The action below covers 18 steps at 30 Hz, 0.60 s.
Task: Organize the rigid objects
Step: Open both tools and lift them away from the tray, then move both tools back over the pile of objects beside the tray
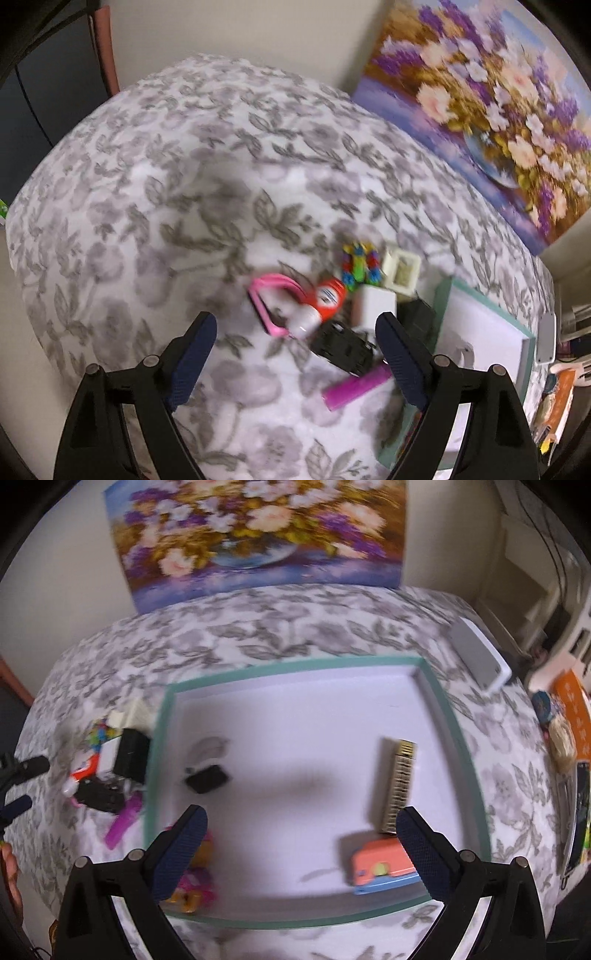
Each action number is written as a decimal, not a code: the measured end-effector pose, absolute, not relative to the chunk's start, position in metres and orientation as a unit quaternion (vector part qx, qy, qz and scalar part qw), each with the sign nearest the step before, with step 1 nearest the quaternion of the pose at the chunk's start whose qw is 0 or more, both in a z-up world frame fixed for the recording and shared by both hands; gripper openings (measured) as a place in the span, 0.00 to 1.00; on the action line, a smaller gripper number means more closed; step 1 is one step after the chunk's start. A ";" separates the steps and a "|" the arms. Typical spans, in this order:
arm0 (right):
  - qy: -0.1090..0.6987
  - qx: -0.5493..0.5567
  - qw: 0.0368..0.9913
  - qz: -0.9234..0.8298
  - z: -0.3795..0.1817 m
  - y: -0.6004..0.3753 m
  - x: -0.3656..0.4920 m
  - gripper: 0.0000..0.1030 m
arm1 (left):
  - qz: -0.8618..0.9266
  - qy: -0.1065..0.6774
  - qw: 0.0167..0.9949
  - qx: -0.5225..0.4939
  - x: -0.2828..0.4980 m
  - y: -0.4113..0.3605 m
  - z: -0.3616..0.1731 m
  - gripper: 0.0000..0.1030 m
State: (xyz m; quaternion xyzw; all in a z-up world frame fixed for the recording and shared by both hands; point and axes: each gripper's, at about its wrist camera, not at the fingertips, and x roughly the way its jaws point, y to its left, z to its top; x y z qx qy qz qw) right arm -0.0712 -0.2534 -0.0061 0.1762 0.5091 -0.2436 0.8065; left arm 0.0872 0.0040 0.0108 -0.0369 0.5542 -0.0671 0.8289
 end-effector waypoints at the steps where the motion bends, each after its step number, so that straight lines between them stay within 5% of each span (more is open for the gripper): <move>1: 0.510 0.174 0.808 -0.237 -0.006 -0.247 -0.068 1.00 | -0.064 0.551 0.832 -0.034 0.088 0.007 0.012 0.86; 18: 0.554 0.055 0.824 -0.105 -0.031 -0.116 0.002 1.00 | -0.010 0.591 0.806 -0.033 0.113 0.081 -0.010 0.86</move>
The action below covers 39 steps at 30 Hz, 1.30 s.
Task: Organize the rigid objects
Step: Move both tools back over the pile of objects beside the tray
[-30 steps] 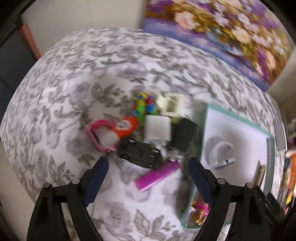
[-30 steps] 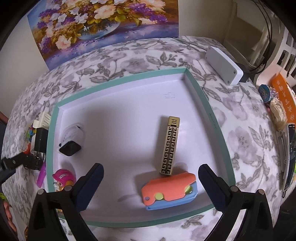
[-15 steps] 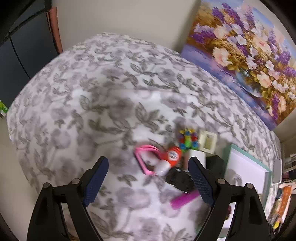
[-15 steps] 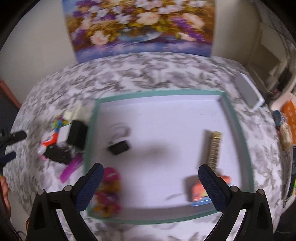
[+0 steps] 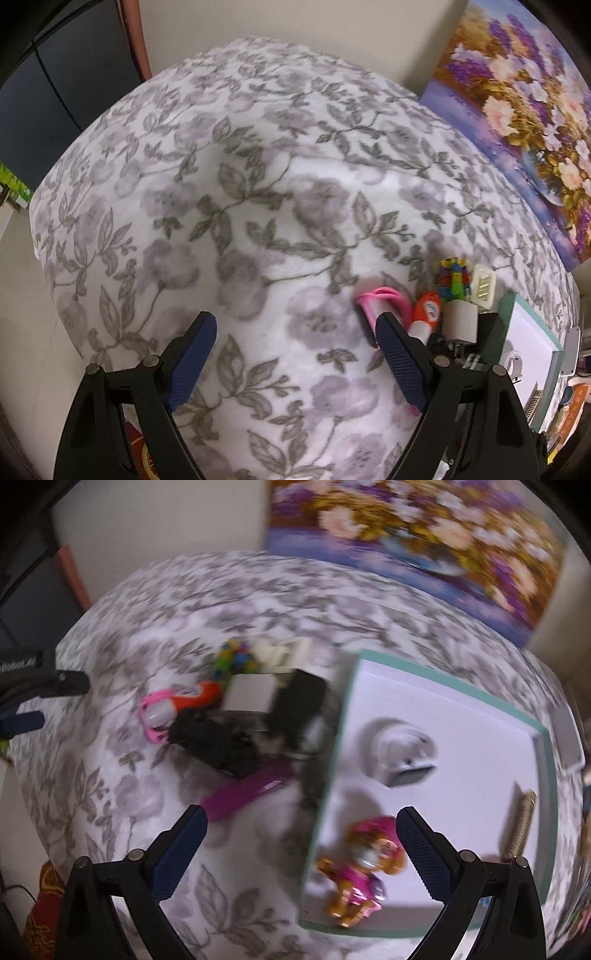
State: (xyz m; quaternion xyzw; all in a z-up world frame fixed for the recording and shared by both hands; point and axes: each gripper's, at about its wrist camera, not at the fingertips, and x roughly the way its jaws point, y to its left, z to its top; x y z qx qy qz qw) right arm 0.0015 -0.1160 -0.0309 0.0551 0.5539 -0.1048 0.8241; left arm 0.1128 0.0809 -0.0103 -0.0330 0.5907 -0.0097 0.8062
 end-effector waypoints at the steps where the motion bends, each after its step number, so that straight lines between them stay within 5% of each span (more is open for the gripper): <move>1: 0.556 0.050 0.823 -0.101 -0.033 -0.112 0.004 1.00 | -0.009 0.593 0.805 -0.034 0.113 0.082 -0.012 0.86; 39: 0.577 -0.097 0.810 0.036 -0.085 -0.075 0.039 1.00 | -0.036 0.604 0.795 -0.042 0.111 0.073 -0.011 0.86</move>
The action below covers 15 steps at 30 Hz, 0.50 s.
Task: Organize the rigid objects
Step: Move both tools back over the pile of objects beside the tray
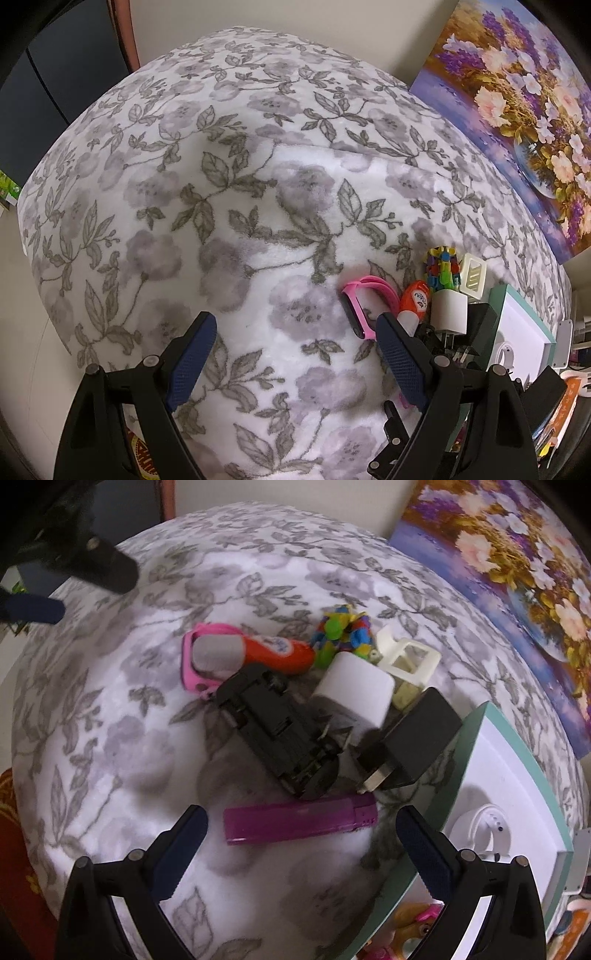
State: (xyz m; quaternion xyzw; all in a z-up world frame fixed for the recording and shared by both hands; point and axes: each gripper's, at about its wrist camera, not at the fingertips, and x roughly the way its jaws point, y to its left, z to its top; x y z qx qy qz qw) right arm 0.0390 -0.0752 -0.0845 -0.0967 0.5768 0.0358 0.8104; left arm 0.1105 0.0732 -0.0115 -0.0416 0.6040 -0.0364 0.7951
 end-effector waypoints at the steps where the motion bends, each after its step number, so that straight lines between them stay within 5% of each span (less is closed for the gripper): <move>1: 0.577 -0.099 0.810 0.036 -0.085 -0.074 0.038 1.00 | -0.037 0.604 0.795 -0.041 0.111 0.073 -0.011 0.86; 7: 0.585 -0.050 0.807 0.057 -0.085 -0.083 0.036 0.85 | -0.041 0.607 0.792 -0.045 0.110 0.072 -0.011 0.86; 15: 0.586 -0.042 0.807 0.058 -0.086 -0.083 0.036 0.80 | -0.042 0.607 0.792 -0.045 0.110 0.071 -0.010 0.86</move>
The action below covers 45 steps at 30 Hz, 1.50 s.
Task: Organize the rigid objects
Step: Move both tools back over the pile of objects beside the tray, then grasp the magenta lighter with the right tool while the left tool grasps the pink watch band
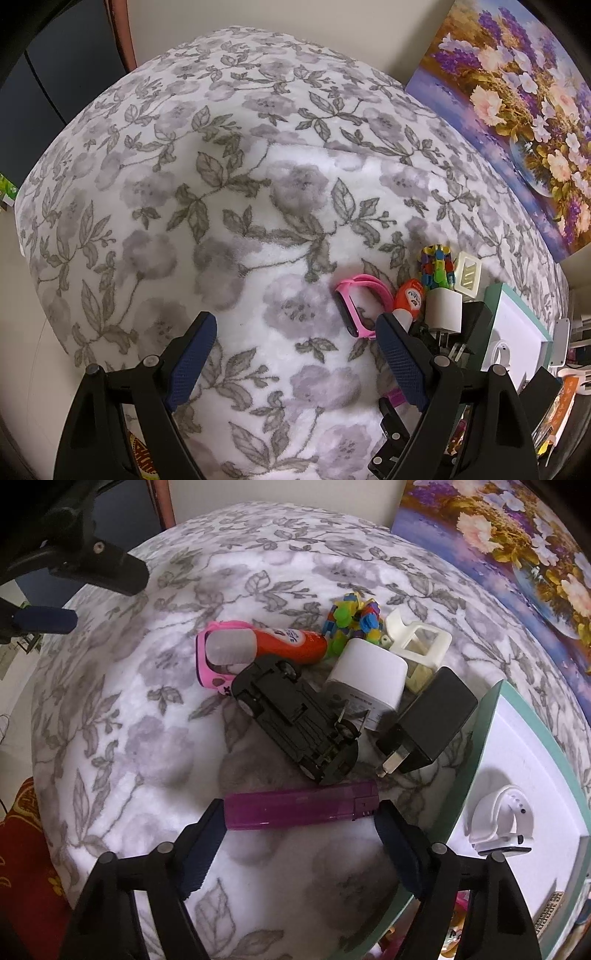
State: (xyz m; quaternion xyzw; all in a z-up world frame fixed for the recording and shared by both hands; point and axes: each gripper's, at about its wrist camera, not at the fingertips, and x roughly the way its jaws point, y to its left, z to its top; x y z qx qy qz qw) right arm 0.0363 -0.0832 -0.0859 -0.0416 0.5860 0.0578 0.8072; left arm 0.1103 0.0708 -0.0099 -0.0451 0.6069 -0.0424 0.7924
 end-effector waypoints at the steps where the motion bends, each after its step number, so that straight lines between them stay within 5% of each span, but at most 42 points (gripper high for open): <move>1: 0.586 -0.041 0.808 0.057 -0.086 -0.084 0.037 0.80 | -0.043 0.608 0.792 -0.045 0.111 0.071 -0.010 0.86; 45: 0.577 0.003 0.816 0.037 -0.076 -0.091 0.035 0.80 | -0.102 0.612 0.781 0.077 0.120 -0.005 -0.073 0.86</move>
